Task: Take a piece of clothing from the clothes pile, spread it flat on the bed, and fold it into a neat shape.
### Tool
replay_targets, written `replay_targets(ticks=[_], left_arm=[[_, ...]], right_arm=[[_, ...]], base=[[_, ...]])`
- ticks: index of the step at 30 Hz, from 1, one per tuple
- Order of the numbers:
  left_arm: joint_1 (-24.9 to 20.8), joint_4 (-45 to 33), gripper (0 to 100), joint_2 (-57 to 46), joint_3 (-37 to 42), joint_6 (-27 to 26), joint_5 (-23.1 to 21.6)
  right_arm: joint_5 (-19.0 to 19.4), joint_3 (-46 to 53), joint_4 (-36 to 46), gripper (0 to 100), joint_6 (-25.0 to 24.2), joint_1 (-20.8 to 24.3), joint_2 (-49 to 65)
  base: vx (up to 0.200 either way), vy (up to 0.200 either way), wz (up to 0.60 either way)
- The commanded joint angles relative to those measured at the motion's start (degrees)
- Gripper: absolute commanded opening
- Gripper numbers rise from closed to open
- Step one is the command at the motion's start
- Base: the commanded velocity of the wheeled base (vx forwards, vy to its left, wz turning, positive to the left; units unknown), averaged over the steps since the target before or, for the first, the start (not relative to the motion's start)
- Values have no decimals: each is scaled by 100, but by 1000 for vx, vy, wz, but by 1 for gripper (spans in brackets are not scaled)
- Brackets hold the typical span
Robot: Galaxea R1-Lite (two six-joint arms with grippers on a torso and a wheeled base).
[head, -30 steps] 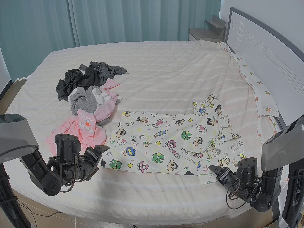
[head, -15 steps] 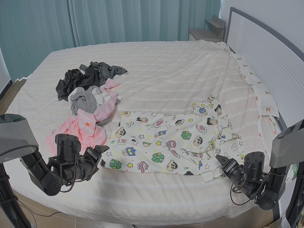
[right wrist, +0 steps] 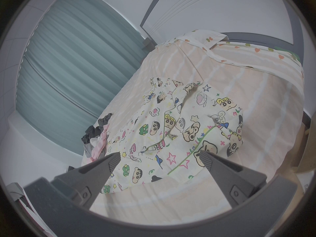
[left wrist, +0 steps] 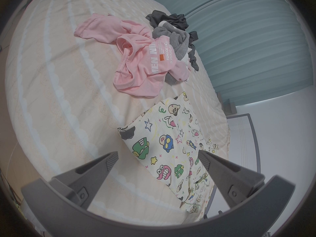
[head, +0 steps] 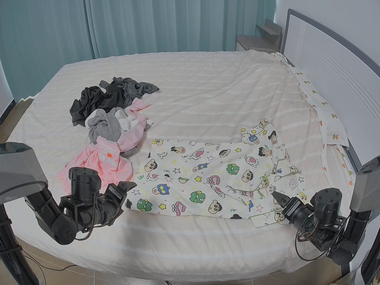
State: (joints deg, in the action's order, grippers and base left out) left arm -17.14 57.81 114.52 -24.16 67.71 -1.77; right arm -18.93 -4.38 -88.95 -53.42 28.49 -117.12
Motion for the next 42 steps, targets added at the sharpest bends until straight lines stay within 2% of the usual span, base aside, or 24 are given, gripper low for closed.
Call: replay_targets(ticks=[1,3,5,6,7,12,18,22,23,28,31,42], left_arm=[[0,2,100,0,-1,-3,1],[0,2,100,0,-1,6,1],[0,2,100,0,-1,6,1],[0,2,100,0,-1,6,1],[0,2,100,0,-1,6,-8],[0,2,100,-8,-1,23,1],[0,11,100,-26,-10,58,19],[0,187,100,0,-18,67,291],[-26,363,100,9,-1,76,458],[-167,653,100,9,-1,155,651],[-246,793,100,9,26,190,695],[-281,1110,100,44,131,164,607]], right_arm=[[135,-134,-78,100,77,-72,22],[505,-345,-69,100,77,-274,-83],[505,-345,-69,100,77,-274,-83],[1006,-573,-69,100,95,-564,-488],[1058,-661,-69,100,95,-634,-672],[1067,-740,-69,100,95,-854,-1323],[1076,-582,-69,100,104,-977,-1428],[1067,-485,-69,100,112,-951,-1200],[1085,-476,-69,100,112,-959,-830],[1111,-345,-17,100,156,-784,409],[1093,-195,-69,100,165,-625,708],[1067,-195,-69,100,323,-458,839]], base=[[0,0,0],[0,0,0],[0,0,0],[0,0,0],[0,0,0],[0,0,0],[0,0,0],[0,0,0],[0,0,0],[0,0,0],[0,0,0],[200,0,0]])
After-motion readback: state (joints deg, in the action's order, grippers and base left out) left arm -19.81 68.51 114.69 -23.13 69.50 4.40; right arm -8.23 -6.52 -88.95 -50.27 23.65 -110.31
